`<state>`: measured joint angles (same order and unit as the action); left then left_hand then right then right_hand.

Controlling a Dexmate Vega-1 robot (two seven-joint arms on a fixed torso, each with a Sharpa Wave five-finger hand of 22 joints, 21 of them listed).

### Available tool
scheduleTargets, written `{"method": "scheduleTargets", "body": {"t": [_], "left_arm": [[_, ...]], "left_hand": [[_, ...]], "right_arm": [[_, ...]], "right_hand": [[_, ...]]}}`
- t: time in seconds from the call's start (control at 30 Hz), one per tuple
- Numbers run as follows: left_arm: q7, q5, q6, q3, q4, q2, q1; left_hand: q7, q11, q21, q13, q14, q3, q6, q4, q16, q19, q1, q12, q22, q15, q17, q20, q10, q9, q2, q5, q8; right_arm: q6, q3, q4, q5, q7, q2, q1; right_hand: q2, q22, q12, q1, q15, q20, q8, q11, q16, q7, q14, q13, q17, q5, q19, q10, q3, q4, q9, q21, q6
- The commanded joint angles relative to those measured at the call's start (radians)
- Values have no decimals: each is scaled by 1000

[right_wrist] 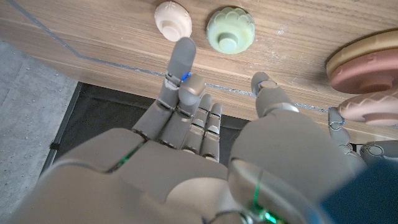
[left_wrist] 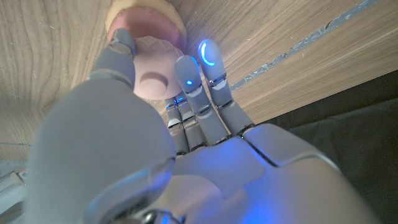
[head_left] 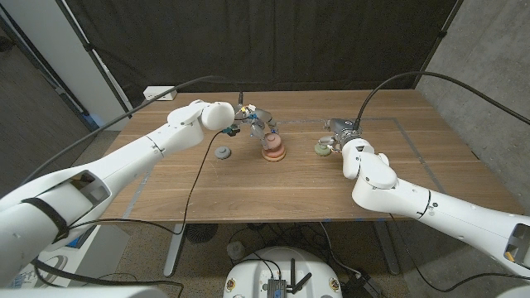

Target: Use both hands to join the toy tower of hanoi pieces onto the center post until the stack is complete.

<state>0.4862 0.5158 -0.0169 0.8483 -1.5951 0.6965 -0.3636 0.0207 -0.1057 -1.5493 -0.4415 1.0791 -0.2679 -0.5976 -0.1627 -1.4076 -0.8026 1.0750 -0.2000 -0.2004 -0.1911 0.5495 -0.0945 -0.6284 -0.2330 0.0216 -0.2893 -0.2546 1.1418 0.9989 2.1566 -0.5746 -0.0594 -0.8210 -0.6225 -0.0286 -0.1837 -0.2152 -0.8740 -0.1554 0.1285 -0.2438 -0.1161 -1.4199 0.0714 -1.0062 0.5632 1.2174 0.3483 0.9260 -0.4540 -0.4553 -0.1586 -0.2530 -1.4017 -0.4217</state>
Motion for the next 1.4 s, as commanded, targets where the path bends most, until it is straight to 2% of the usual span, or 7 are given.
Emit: {"method": "scheduleTargets", "body": {"t": [0.03,0.9,1.4], "left_arm": [[-12,-1,14,10,22,-13,2],[-24,-7,20,24,50,-29,4],[-45,-12,27,28,68,-33,-5]], "left_hand": [[-1,-50,0,-66,8,-13,-2,5,-1,-7,-2,-5,0,-29,4,-116,-51,-12,-17,-4,3],[2,-53,-1,-66,11,-14,-6,4,4,-9,-4,-5,-1,-29,8,-116,-53,-13,-20,-3,11],[5,-52,1,-63,8,-14,12,3,7,-6,-4,6,0,-29,13,-116,-25,-13,-15,-2,21]], "right_arm": [[7,10,3,11,5,-6,11],[6,11,2,37,25,-11,16],[11,22,4,40,24,-15,23]], "right_hand": [[5,-2,1,-3,-62,90,1,-2,-2,-6,-11,4,3,7,9,-9,-10,0,-3,3,-8],[5,-2,1,-2,-62,90,2,-2,-3,-5,-13,5,5,8,10,-9,-11,0,-3,3,-8],[5,-2,2,-2,-62,90,3,-3,-2,-5,-12,5,3,9,10,-10,-12,0,-3,3,-8]]}}
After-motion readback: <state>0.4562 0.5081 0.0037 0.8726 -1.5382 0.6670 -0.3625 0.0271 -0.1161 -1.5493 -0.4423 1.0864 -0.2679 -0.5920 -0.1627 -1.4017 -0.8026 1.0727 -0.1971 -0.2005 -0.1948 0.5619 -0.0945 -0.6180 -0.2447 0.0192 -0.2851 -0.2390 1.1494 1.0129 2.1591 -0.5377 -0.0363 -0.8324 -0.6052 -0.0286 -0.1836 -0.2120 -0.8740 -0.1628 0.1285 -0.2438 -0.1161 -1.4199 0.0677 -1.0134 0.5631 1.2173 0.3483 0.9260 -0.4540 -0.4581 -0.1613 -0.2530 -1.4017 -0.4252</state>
